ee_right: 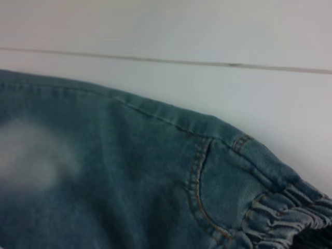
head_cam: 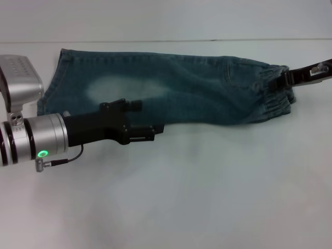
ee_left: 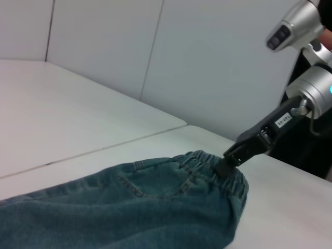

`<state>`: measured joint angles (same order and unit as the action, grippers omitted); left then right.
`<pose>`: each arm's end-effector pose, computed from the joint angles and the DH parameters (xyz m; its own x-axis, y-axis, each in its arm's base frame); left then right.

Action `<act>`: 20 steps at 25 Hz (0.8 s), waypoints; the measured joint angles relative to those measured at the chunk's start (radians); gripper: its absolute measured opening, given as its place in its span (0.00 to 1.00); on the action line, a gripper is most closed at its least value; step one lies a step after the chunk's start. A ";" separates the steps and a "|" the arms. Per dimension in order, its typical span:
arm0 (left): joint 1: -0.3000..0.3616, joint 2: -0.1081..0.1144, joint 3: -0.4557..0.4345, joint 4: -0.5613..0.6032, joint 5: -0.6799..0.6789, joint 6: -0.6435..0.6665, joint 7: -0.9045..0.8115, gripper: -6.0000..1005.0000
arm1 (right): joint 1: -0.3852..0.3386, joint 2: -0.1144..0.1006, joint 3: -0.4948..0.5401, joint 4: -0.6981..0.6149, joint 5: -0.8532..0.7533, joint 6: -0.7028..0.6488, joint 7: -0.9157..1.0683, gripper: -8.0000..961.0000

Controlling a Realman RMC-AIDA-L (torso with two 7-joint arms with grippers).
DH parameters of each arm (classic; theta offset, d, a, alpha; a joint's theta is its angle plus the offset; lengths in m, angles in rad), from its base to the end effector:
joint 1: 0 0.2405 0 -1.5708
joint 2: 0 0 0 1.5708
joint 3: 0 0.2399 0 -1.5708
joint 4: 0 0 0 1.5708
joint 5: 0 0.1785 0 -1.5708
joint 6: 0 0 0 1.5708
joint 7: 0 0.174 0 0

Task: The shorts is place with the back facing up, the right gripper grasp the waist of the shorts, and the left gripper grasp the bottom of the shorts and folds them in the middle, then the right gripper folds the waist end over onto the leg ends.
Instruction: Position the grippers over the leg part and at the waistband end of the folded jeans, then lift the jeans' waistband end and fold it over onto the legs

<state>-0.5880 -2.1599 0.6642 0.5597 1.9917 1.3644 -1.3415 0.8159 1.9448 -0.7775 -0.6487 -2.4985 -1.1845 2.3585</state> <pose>-0.2061 0.3250 -0.0580 0.7541 0.3726 0.5408 0.5337 -0.8276 -0.1739 0.2448 0.4064 0.0198 0.4932 -0.8219 -0.2851 -0.8437 -0.3721 -0.3870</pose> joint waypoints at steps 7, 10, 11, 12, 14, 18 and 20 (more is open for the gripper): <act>-0.007 -0.002 -0.002 -0.063 -0.123 -0.048 0.055 0.94 | -0.061 -0.013 0.003 -0.071 0.131 -0.061 -0.011 0.10; -0.013 -0.005 -0.002 -0.106 -0.211 -0.063 0.121 0.94 | -0.094 -0.014 0.005 -0.122 0.197 -0.103 -0.012 0.10; -0.018 -0.006 -0.002 -0.124 -0.243 -0.069 0.147 0.94 | -0.105 -0.015 0.007 -0.140 0.220 -0.123 -0.013 0.10; -0.022 -0.007 -0.002 -0.143 -0.281 -0.079 0.173 0.94 | -0.117 -0.015 0.011 -0.159 0.243 -0.151 -0.016 0.10; -0.036 -0.010 -0.002 -0.183 -0.358 -0.108 0.237 0.87 | -0.132 -0.015 0.024 -0.191 0.274 -0.198 -0.021 0.10; -0.090 -0.014 -0.003 -0.299 -0.534 -0.206 0.440 0.74 | -0.155 -0.015 0.064 -0.252 0.309 -0.296 -0.023 0.10; -0.131 -0.015 -0.004 -0.394 -0.652 -0.270 0.602 0.66 | -0.162 -0.015 0.084 -0.281 0.333 -0.353 -0.026 0.10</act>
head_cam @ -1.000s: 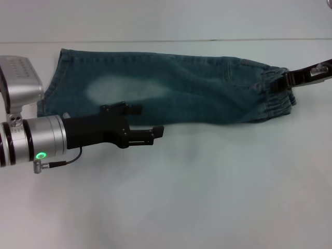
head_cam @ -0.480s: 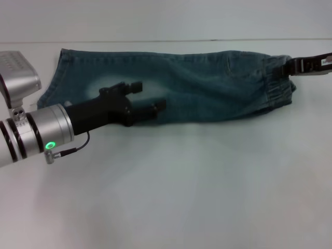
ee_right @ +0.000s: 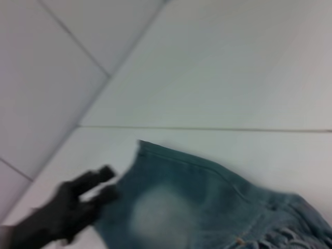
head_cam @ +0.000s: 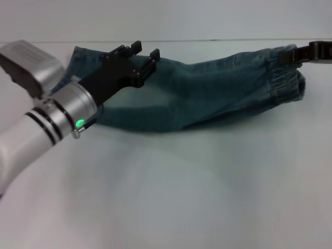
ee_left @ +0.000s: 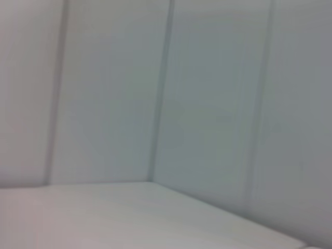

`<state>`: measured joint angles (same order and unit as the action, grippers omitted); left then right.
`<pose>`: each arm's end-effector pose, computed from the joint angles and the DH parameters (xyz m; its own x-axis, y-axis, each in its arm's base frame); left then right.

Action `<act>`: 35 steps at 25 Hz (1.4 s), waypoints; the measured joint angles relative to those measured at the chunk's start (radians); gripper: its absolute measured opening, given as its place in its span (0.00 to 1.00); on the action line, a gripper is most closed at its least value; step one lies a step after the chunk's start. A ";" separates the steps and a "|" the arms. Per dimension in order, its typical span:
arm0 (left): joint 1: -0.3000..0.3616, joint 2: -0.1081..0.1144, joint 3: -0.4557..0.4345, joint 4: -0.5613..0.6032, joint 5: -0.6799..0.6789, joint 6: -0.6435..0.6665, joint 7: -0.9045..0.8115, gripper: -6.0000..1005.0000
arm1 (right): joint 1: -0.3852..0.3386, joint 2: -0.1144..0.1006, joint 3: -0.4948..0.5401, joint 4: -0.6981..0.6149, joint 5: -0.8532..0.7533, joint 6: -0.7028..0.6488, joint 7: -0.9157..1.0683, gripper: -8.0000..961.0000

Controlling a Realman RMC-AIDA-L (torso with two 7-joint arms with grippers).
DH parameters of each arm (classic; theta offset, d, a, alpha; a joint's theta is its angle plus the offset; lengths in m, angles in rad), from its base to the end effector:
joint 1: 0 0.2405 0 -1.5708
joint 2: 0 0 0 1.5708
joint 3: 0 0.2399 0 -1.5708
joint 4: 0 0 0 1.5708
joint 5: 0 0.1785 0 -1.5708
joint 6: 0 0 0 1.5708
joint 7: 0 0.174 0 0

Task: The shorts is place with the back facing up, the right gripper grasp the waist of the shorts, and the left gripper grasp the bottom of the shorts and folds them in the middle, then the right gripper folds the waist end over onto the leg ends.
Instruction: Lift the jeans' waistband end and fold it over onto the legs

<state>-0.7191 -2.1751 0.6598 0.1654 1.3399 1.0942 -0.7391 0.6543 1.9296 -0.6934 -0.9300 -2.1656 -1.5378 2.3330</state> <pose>-0.1798 0.3785 -0.0628 0.6540 0.1133 0.7479 0.6184 -0.6495 -0.4424 0.2094 0.3723 0.0684 0.4681 -0.7558 -0.4579 -0.8736 -0.4737 -0.1112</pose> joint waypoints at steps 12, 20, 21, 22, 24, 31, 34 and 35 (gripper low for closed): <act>-0.143 0.000 -0.002 -0.326 -0.140 -0.107 0.416 0.22 | -0.001 -0.006 0.107 -0.130 0.130 -0.196 0.023 0.09; -0.173 0.000 -0.043 -0.434 -0.070 -0.090 0.416 0.06 | 0.064 -0.011 0.102 -0.147 0.162 -0.242 0.060 0.09; -0.175 0.000 -0.072 -0.446 -0.041 -0.090 0.418 0.05 | 0.072 -0.010 0.099 -0.148 0.161 -0.242 0.062 0.09; -0.175 0.000 -0.111 -0.459 0.006 -0.090 0.419 0.04 | 0.081 -0.009 0.097 -0.149 0.160 -0.242 0.064 0.09; -0.174 0.000 -0.188 -0.484 0.094 -0.092 0.422 0.02 | 0.094 -0.008 0.094 -0.149 0.158 -0.240 0.065 0.09; -0.144 0.000 -0.425 -0.588 0.397 -0.120 0.469 0.01 | 0.120 -0.004 0.047 -0.148 0.155 -0.207 0.066 0.09; -0.128 0.000 -0.502 -0.622 0.491 -0.162 0.492 0.01 | 0.120 -0.003 0.018 -0.142 0.155 -0.183 0.066 0.09; -0.120 0.000 -0.530 -0.632 0.517 -0.179 0.504 0.01 | 0.119 -0.003 0.011 -0.140 0.155 -0.177 0.066 0.09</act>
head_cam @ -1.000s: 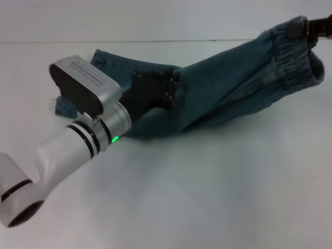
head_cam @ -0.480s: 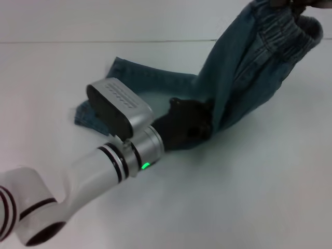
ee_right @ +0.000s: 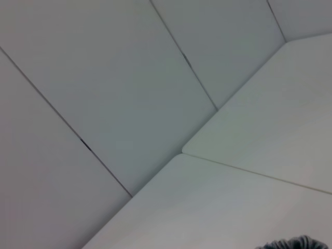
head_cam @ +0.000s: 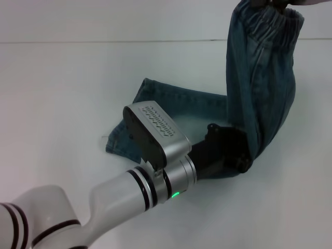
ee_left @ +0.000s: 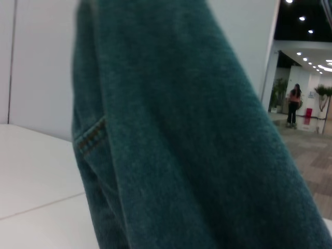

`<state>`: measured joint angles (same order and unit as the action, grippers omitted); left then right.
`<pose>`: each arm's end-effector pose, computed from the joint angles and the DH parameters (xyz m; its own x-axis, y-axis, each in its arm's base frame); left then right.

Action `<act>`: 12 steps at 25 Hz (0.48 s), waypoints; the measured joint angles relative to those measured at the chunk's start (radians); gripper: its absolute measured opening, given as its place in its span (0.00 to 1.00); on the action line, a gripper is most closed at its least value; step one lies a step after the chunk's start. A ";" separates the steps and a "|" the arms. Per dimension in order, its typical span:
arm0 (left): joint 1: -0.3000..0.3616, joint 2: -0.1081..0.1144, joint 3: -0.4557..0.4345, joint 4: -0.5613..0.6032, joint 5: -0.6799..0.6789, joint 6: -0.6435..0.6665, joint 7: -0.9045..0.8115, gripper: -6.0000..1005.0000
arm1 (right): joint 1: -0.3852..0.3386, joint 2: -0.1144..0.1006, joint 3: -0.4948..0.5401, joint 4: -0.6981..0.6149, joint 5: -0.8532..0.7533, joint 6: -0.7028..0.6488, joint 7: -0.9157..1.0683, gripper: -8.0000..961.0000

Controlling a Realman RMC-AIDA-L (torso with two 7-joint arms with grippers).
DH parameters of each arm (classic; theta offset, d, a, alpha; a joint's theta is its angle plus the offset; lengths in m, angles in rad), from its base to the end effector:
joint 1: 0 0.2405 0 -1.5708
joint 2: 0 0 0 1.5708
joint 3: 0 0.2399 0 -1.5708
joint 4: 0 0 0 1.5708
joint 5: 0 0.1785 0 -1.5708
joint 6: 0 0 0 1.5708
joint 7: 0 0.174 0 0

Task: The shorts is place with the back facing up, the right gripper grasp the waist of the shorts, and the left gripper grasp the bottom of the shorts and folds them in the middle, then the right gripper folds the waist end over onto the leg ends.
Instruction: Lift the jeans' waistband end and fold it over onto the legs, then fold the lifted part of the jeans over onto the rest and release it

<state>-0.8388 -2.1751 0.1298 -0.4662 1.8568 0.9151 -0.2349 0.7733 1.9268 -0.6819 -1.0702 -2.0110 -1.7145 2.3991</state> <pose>-0.1125 0.2899 -0.1772 0.7530 0.1802 0.6329 0.4428 -0.8502 -0.2847 0.1200 0.3738 0.0891 0.5919 -0.6414 -0.4882 -0.7293 -0.6841 0.0146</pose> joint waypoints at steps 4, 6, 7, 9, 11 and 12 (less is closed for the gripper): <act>0.045 0.000 -0.064 -0.001 0.035 -0.008 0.017 0.01 | -0.007 0.001 -0.031 0.022 -0.003 0.026 -0.006 0.09; 0.071 0.000 -0.077 0.013 0.054 0.010 0.013 0.01 | -0.006 0.000 -0.044 0.040 -0.010 0.038 -0.012 0.09; 0.088 0.000 -0.084 0.023 0.064 0.025 0.010 0.01 | -0.004 0.000 -0.051 0.053 -0.017 0.043 -0.016 0.09; 0.133 0.000 -0.115 0.047 0.070 0.061 0.007 0.01 | 0.005 0.002 -0.062 0.076 -0.030 0.053 -0.021 0.09; 0.190 0.000 -0.163 0.076 0.071 0.109 0.007 0.01 | 0.015 0.002 -0.080 0.101 -0.037 0.071 -0.027 0.09; 0.218 0.000 -0.184 0.094 0.071 0.135 0.008 0.01 | 0.020 0.004 -0.090 0.110 -0.039 0.082 -0.031 0.09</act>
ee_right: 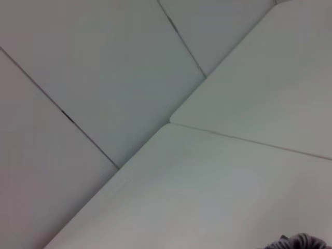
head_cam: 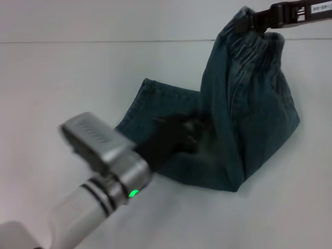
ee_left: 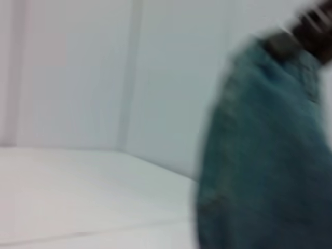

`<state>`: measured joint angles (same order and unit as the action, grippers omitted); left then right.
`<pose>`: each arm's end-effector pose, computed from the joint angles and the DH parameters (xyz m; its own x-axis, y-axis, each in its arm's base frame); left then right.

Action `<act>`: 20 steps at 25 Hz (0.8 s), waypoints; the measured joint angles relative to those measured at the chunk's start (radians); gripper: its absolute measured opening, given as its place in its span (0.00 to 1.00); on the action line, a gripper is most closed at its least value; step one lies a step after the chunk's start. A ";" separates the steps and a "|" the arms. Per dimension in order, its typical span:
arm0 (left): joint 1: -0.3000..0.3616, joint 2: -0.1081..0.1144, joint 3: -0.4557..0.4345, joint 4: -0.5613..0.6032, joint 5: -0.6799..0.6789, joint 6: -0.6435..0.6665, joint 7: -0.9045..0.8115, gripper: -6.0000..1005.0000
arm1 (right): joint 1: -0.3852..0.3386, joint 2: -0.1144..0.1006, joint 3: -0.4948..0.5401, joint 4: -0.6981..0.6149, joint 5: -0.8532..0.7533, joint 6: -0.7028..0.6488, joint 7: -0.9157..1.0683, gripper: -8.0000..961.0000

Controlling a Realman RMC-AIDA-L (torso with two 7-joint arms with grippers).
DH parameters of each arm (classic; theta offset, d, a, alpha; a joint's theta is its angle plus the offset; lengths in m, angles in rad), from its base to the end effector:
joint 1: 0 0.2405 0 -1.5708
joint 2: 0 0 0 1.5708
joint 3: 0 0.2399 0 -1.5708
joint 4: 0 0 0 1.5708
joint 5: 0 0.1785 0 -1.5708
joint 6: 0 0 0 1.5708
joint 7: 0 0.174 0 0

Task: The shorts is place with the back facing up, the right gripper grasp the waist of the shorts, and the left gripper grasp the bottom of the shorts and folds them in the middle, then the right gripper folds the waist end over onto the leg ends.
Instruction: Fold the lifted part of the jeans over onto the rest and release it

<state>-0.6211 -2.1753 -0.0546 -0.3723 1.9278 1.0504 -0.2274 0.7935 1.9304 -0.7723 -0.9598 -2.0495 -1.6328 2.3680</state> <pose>-0.1624 0.2997 -0.1385 0.6418 0.1715 0.7475 0.6251 -0.6816 -0.3803 0.1291 0.3796 0.0598 0.5980 -0.6853 -0.4156 -0.7509 -0.6603 0.0084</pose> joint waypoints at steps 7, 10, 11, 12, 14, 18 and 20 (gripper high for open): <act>0.147 0.001 -0.123 0.122 -0.006 0.162 -0.033 0.20 | 0.070 0.020 -0.086 0.069 0.000 0.072 -0.020 0.10; 0.189 0.001 -0.179 0.163 -0.007 0.211 -0.066 0.39 | 0.125 0.034 -0.137 0.132 0.000 0.116 -0.043 0.12; 0.203 0.001 -0.204 0.171 -0.007 0.226 -0.072 0.43 | 0.144 0.038 -0.155 0.156 -0.001 0.130 -0.052 0.13; 0.217 0.002 -0.230 0.175 -0.007 0.238 -0.073 0.47 | 0.164 0.043 -0.176 0.183 -0.002 0.150 -0.062 0.14; 0.244 0.003 -0.280 0.187 -0.008 0.273 -0.074 0.55 | 0.205 0.056 -0.219 0.224 -0.012 0.188 -0.075 0.15; 0.287 0.003 -0.367 0.212 -0.008 0.337 -0.088 0.71 | 0.275 0.097 -0.267 0.289 -0.086 0.264 -0.076 0.18; 0.292 0.005 -0.382 0.231 -0.008 0.344 -0.114 0.81 | 0.314 0.126 -0.274 0.330 -0.135 0.295 -0.076 0.19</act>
<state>-0.3289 -2.1708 -0.4366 -0.1412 1.9198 1.3943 -0.3410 1.1071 2.0561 -1.0464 -0.6301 -2.1847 -1.3377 2.2922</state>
